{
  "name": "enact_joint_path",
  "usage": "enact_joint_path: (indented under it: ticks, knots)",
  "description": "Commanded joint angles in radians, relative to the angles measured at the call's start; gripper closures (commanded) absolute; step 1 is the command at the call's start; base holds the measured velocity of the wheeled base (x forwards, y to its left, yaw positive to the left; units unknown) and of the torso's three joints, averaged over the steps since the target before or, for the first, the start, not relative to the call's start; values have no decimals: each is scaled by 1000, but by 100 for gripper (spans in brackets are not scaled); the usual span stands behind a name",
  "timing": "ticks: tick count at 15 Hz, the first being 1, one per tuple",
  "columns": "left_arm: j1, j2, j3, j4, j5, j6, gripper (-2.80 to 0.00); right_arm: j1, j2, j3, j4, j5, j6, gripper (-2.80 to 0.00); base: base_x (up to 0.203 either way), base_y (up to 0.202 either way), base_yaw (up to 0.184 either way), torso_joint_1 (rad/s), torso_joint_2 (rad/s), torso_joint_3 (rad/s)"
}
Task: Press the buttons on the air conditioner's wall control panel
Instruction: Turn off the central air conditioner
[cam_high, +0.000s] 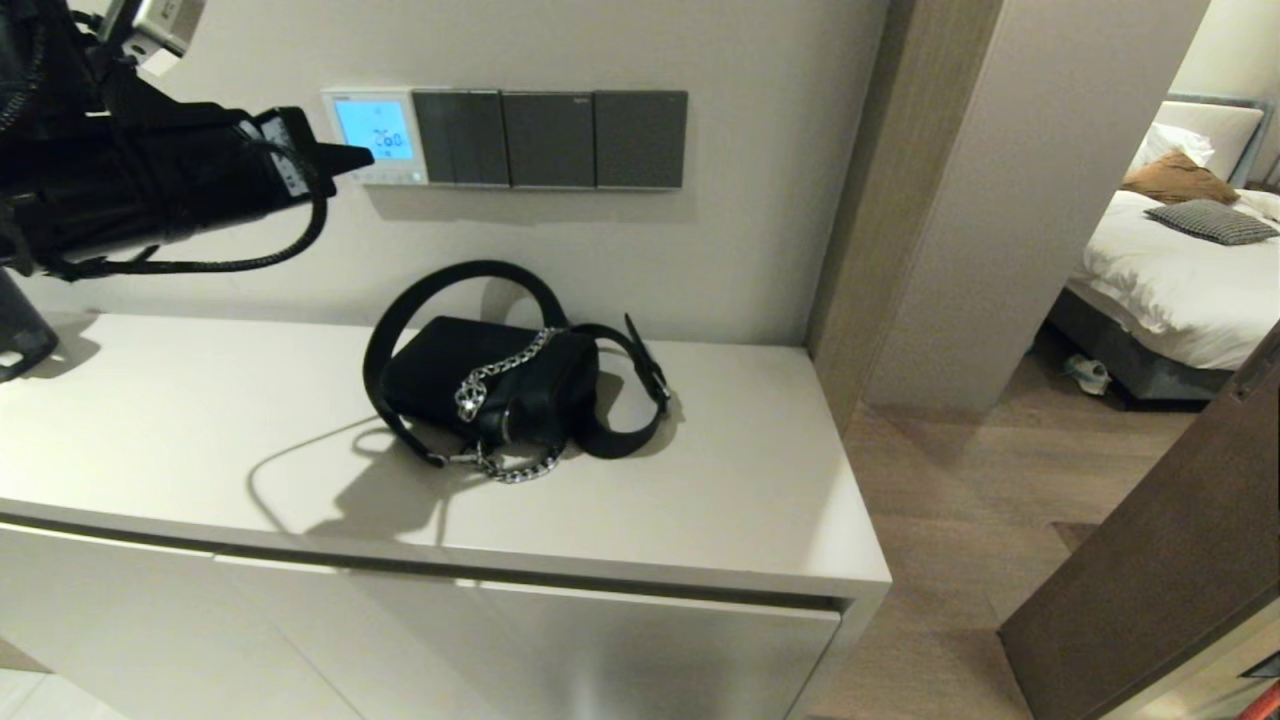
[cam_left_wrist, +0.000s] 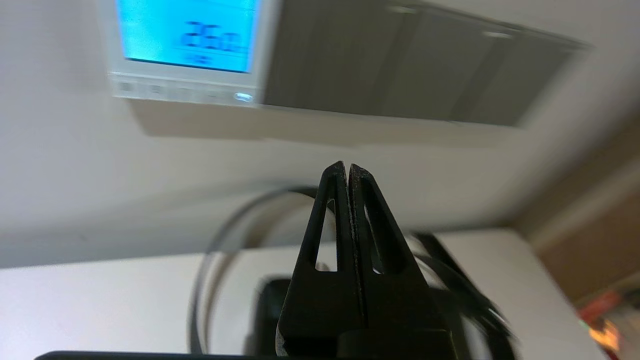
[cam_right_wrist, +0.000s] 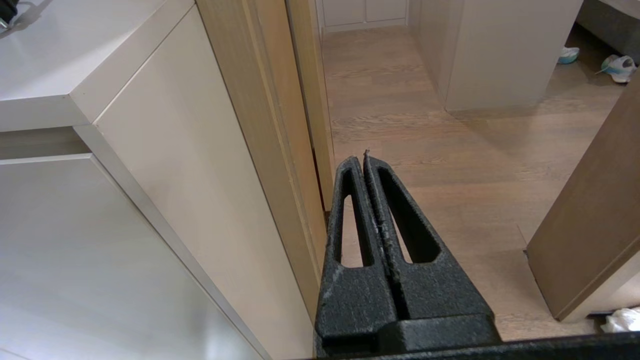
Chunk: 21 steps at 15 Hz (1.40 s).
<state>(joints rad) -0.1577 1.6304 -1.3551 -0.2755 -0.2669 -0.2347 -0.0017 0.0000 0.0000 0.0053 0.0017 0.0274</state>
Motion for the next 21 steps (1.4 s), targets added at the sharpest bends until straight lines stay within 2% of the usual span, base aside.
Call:
enact_joint_path:
  ticks: [1, 5, 21]
  knots:
    - [0, 106, -33, -44, 59, 1, 0, 0, 2, 2, -1, 0, 0, 0, 0, 0, 0, 0, 0, 0]
    - [0, 159, -73, -57, 74, 5, 0, 0, 2, 2, 1, 0, 0, 0, 0, 0, 0, 0, 0, 0]
    - [-5, 301, -226, -51, 70, -1, 0, 0, 2, 2, 1, 0, 0, 0, 0, 0, 0, 0, 0, 0]
